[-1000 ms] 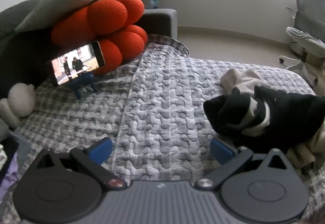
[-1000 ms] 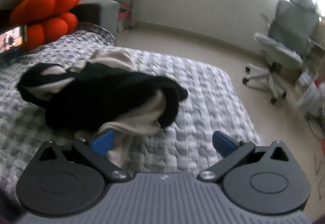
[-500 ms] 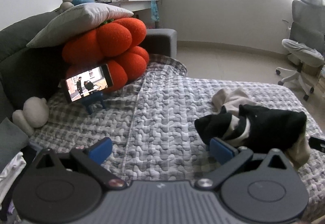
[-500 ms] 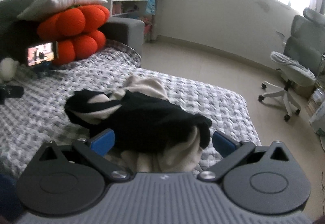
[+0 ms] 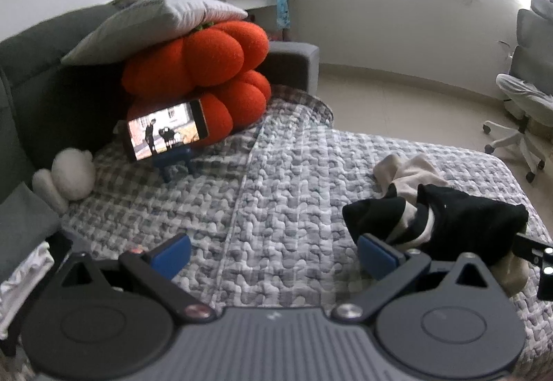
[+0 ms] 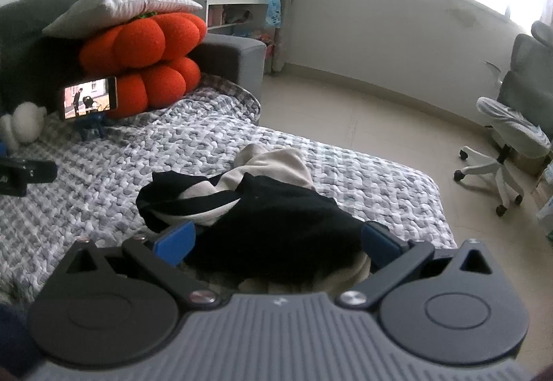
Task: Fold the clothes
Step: 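Move both grippers toward the crumpled black-and-cream sweatshirt on the bed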
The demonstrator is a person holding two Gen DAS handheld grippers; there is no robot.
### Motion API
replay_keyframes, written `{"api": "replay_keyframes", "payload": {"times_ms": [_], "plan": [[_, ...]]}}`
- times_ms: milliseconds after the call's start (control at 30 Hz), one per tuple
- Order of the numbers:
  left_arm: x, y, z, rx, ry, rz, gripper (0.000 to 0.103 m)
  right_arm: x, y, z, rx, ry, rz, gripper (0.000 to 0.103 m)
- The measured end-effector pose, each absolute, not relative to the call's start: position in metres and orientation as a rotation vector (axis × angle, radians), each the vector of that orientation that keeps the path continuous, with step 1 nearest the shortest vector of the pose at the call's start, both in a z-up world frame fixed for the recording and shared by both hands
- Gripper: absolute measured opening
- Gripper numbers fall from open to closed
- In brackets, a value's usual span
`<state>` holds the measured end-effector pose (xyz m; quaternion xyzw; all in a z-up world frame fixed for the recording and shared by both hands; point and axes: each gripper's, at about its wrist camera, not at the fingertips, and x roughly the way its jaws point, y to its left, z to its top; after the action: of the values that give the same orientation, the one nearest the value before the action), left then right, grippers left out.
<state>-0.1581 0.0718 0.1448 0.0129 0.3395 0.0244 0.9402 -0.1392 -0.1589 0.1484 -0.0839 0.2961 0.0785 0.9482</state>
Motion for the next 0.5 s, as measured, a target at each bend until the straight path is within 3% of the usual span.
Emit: {"api": "replay_keyframes", "payload": {"times_ms": [500], "plan": [[-0.125, 0.07, 0.103, 0.024, 0.812, -0.027, 0.102, -0.104, -0.167, 0.13, -0.109, 0.684, 0.178, 0.103]]}}
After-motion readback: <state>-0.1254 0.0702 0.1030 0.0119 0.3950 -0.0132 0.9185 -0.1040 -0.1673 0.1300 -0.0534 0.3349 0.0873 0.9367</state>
